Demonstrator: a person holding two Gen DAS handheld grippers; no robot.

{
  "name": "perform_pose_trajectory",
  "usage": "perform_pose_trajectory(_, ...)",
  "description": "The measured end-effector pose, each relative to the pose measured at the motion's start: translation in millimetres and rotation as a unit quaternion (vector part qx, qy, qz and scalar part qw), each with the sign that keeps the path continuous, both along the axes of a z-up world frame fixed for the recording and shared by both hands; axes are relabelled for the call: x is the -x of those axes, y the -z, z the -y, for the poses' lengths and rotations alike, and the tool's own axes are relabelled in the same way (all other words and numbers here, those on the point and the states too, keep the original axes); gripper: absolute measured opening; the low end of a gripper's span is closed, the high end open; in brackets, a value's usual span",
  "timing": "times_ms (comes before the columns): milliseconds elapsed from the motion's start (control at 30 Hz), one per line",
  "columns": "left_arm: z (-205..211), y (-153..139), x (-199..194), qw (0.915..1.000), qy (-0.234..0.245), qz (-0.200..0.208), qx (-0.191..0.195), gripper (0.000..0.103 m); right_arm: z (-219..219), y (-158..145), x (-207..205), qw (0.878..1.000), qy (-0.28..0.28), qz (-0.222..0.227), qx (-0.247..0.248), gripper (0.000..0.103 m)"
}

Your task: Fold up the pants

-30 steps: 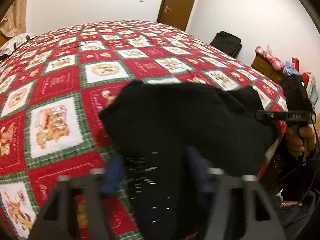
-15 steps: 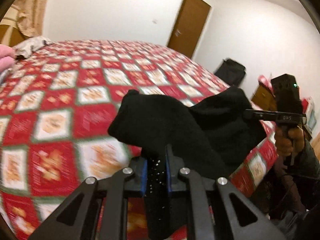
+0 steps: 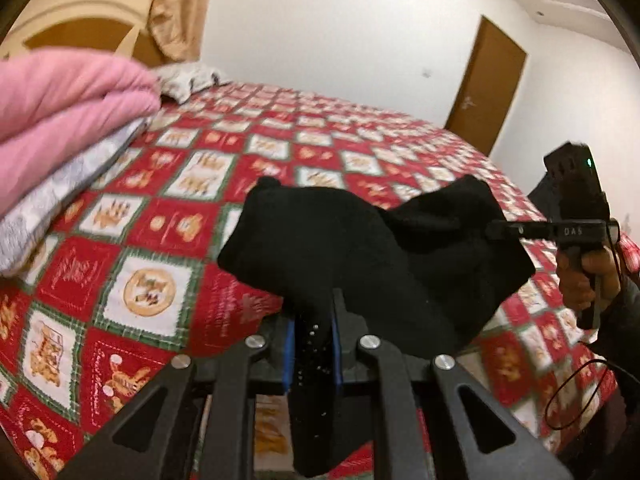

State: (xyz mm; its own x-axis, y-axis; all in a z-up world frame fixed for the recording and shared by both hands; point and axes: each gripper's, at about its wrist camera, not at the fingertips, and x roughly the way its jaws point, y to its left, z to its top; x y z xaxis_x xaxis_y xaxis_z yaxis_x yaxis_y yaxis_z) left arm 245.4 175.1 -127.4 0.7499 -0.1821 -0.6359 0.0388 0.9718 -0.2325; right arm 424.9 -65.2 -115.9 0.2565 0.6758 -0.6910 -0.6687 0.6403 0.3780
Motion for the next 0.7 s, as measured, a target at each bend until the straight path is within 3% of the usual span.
perform_pose_trajectory(100,-8.5,26.2,-10.9,0.9995,-0.017,-0.026,0.003,0.016,-15.4,27.2,-31.2,0.999,0.013,-0.029,0.019,0.025)
perform_pose_trajectory(200,-11.8,47.8,-10.5,0.9980,-0.038,-0.049,-0.008,0.037,-13.3,58.0,-54.4,0.997,0.039,-0.050,0.040,0.033)
perform_pose_trajectory(267,-11.0,54.7,-6.9,0.9976,-0.053,-0.043,-0.017,0.049,-3.1,75.6,-65.2,0.995,0.060,-0.075,0.022,0.056)
perform_pose_trajectory(400,-8.2,56.6,-1.2,0.9973,-0.059,-0.027,-0.034,0.060,15.6,85.6,-70.9,0.993,0.060,-0.096,-0.035,0.056)
perform_pose_trajectory(467,-12.5,56.8,0.1,0.9976,-0.058,-0.027,-0.029,0.060,23.8,84.5,-68.2,0.992,0.063,-0.097,-0.046,0.056)
perform_pose_trajectory(567,-16.9,50.9,5.6,0.9960,-0.074,-0.038,-0.032,0.073,41.6,77.5,-60.8,0.992,0.088,-0.087,-0.039,0.057)
perform_pose_trajectory(700,-15.7,40.2,28.9,0.9942,-0.090,-0.038,-0.046,0.075,77.2,63.2,-45.5,0.984,0.169,-0.047,-0.011,0.058)
